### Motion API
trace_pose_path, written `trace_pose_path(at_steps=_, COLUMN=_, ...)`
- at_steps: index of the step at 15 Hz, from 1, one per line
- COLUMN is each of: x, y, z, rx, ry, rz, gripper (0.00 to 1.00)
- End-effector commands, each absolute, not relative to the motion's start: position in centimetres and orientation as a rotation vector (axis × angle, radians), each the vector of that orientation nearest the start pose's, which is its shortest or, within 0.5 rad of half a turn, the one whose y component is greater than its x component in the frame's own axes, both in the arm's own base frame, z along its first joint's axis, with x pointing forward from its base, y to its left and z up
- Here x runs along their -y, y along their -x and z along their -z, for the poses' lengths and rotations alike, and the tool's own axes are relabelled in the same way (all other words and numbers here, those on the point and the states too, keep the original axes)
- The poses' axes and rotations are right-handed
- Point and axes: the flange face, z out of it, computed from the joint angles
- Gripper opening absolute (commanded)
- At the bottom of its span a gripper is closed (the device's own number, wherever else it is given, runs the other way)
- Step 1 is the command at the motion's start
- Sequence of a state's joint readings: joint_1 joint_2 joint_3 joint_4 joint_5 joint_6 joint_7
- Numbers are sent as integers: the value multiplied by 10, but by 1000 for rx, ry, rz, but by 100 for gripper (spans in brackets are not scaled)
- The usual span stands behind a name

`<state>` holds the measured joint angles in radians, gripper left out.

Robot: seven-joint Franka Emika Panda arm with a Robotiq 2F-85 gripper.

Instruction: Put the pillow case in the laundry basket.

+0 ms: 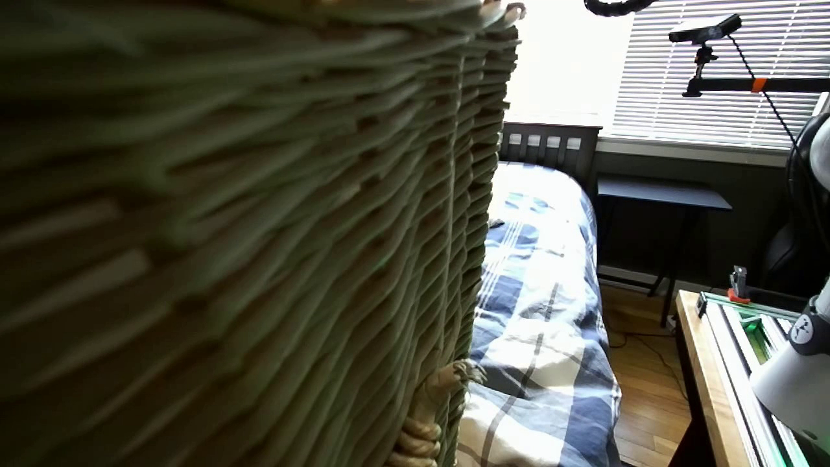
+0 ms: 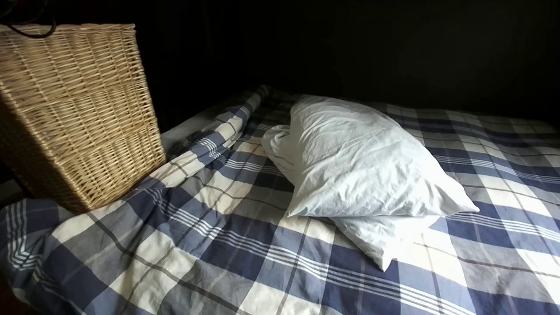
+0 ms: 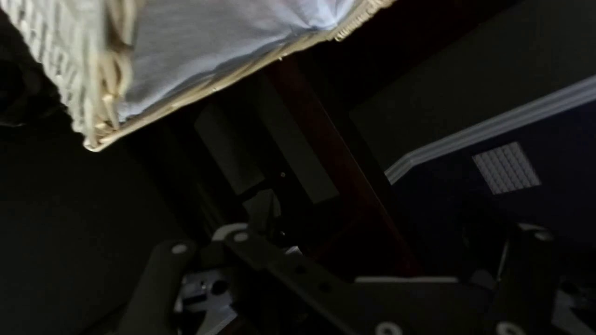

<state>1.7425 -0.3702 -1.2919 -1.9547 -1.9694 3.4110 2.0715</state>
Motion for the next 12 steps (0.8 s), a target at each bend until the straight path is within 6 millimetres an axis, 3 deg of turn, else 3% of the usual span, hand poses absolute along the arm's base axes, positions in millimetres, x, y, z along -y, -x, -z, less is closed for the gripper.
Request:
trace_pose_path(at_steps=1, x=-218, y=-450, z=-551, rx=369, ry=2190, rz=1118, gripper=99)
trace_pose_path(at_steps=6, x=-144, y=-491, z=-571, rx=309, ry=2415, rz=1234, gripper=100)
trace_pose_path(at_steps=8, x=-126, y=-503, z=-577, rx=265, ry=2507, rz=1253, gripper=100)
trace_pose_path(at_steps=11, x=-88, y=-490, z=-600, rx=249, ry=2669, rz=1164, gripper=100)
trace_pose_path(at_steps=12, x=-88, y=-494, z=-603, rx=270, ry=2697, rz=1100, gripper=100)
